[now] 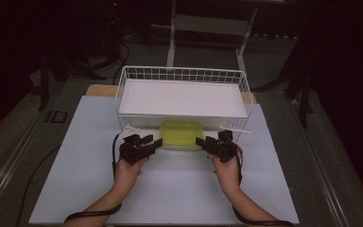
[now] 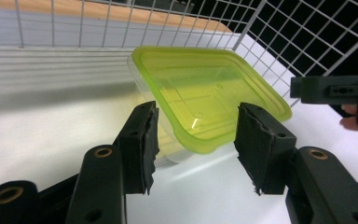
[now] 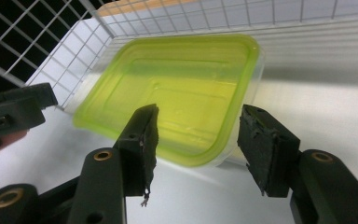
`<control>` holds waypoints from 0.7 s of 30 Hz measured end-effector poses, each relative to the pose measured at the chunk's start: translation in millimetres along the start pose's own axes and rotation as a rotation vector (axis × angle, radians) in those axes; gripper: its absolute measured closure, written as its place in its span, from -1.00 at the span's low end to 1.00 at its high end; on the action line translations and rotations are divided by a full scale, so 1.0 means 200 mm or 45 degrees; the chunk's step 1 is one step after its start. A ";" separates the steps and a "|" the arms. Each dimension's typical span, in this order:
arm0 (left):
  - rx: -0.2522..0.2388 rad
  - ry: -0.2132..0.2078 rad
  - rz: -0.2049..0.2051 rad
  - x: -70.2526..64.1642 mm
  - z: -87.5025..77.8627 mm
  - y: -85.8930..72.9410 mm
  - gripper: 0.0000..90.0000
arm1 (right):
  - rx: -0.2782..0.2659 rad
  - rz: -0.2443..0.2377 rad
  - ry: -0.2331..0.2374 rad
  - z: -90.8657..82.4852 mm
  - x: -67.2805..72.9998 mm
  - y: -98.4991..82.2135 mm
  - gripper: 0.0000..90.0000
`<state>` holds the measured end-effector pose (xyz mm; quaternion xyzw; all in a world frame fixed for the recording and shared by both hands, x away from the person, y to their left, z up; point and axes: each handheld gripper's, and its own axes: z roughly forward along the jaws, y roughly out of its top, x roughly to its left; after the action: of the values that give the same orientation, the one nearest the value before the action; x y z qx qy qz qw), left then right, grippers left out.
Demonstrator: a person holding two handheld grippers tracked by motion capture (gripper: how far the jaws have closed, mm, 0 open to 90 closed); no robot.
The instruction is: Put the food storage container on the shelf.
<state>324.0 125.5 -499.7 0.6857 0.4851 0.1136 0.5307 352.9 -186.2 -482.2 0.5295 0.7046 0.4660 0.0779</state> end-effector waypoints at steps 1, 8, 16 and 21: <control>-0.003 -0.002 0.000 0.00 -0.01 0.00 0.07 | -0.002 -0.010 0.003 -0.01 0.01 0.00 0.06; 0.003 -0.024 -0.006 -0.01 -0.09 -0.04 0.03 | 0.004 -0.091 0.023 -0.06 0.10 -0.04 0.25; -0.033 -0.125 0.021 0.00 -0.14 -0.09 -0.32 | 0.080 -0.134 0.044 -0.03 0.18 -0.10 0.80; -0.068 -0.136 0.073 0.00 -0.15 -0.11 -0.41 | 0.121 -0.167 0.044 0.02 0.22 -0.12 0.99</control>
<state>292.3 144.1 -505.2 0.6900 0.4330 0.1047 0.5705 320.1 -148.3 -485.2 0.4770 0.7604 0.4350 0.0708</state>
